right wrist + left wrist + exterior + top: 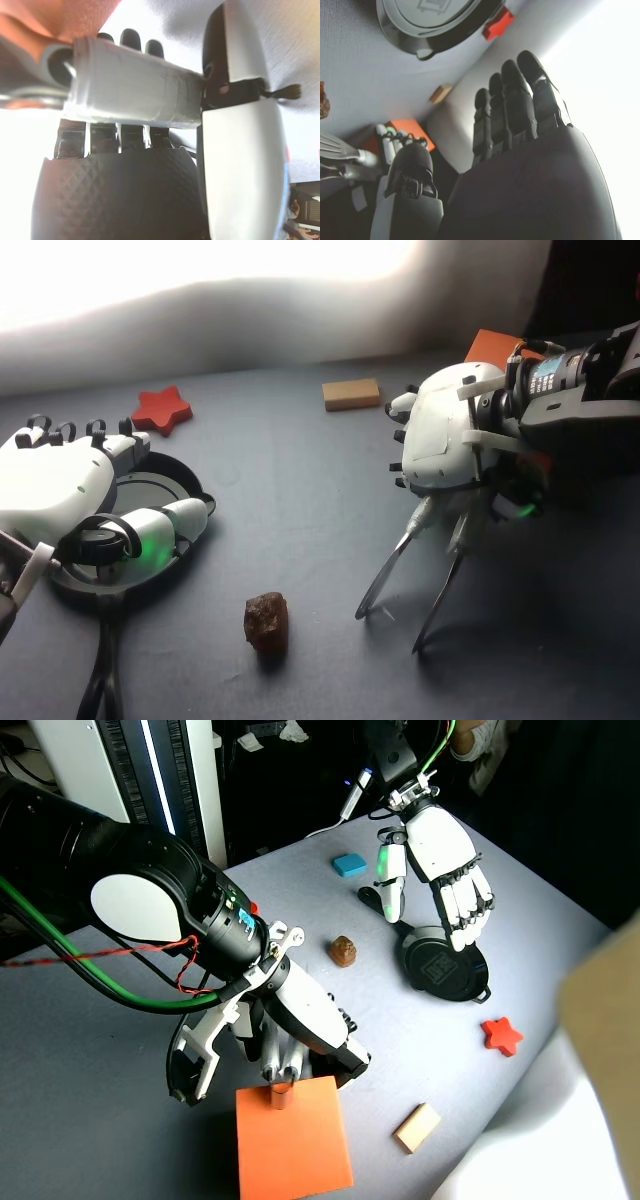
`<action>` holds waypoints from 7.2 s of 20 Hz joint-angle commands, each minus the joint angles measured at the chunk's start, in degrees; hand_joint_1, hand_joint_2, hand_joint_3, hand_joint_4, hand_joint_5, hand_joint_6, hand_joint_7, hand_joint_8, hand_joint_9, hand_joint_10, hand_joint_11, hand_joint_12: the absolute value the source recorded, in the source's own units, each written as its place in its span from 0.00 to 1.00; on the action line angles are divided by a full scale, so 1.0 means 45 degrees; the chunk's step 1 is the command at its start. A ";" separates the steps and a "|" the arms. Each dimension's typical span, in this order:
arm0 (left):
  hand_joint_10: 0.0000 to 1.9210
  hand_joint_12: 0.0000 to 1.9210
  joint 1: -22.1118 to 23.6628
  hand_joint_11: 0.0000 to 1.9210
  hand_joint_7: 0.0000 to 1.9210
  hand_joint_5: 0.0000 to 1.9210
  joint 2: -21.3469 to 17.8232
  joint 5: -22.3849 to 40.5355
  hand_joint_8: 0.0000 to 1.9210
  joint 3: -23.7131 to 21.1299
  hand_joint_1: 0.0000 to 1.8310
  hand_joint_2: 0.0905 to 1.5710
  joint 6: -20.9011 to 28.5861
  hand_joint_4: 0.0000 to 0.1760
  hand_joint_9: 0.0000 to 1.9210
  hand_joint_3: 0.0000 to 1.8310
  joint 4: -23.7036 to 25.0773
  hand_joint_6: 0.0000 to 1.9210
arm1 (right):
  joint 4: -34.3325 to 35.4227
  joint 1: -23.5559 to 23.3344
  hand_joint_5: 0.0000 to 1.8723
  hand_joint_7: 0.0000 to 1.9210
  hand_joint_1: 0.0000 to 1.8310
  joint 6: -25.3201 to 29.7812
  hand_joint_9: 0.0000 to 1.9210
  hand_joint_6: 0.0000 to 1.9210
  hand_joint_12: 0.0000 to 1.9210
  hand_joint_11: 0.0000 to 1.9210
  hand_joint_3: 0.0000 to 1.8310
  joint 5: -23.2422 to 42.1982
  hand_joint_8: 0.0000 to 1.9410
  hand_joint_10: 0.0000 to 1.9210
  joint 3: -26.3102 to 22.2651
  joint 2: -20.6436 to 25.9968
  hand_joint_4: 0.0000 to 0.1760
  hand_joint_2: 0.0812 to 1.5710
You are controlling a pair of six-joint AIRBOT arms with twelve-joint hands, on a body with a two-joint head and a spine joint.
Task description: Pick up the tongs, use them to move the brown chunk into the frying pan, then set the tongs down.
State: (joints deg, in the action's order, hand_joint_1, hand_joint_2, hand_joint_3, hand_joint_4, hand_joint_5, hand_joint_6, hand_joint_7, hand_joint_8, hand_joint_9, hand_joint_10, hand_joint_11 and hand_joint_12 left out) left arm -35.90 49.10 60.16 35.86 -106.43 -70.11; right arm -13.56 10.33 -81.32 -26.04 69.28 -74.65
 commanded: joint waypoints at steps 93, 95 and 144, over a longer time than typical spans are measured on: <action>0.00 0.43 -0.0865 0.00 0.15 0.12 -0.0058 0.0658 0.00 0.1611 0.01 0.82 0.1215 0.09 0.15 0.00 0.0827 0.00 | -1.2279 0.0957 0.25 0.31 0.53 2.3416 0.19 0.41 0.91 0.00 0.00 -0.5523 0.28 0.50 -0.5020 -0.0202 0.00 0.77; 0.00 0.44 -0.0844 0.00 0.15 0.12 -0.0058 0.0658 0.00 0.1590 0.00 0.82 0.1215 0.08 0.15 0.00 0.0827 0.00 | -1.2279 0.1061 0.24 0.31 0.54 2.3471 0.19 0.43 0.91 0.01 0.00 -0.5527 0.29 0.51 -0.4871 -0.0249 0.00 0.77; 0.00 0.41 -0.0785 0.00 0.15 0.11 -0.0055 0.0612 0.00 0.2009 0.01 0.81 0.1127 0.07 0.15 0.00 0.0645 0.00 | -1.2280 -0.0576 0.48 0.52 0.75 2.3851 0.45 0.63 0.86 0.31 0.00 -0.4532 0.44 0.65 -0.2537 -0.1376 0.00 0.70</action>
State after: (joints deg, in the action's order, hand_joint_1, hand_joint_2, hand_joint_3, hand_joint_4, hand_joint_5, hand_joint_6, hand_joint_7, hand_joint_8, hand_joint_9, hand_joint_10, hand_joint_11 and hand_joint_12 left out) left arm -39.86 49.15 57.91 44.51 -101.10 -70.26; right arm -64.97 8.60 25.54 -48.25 58.24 -81.17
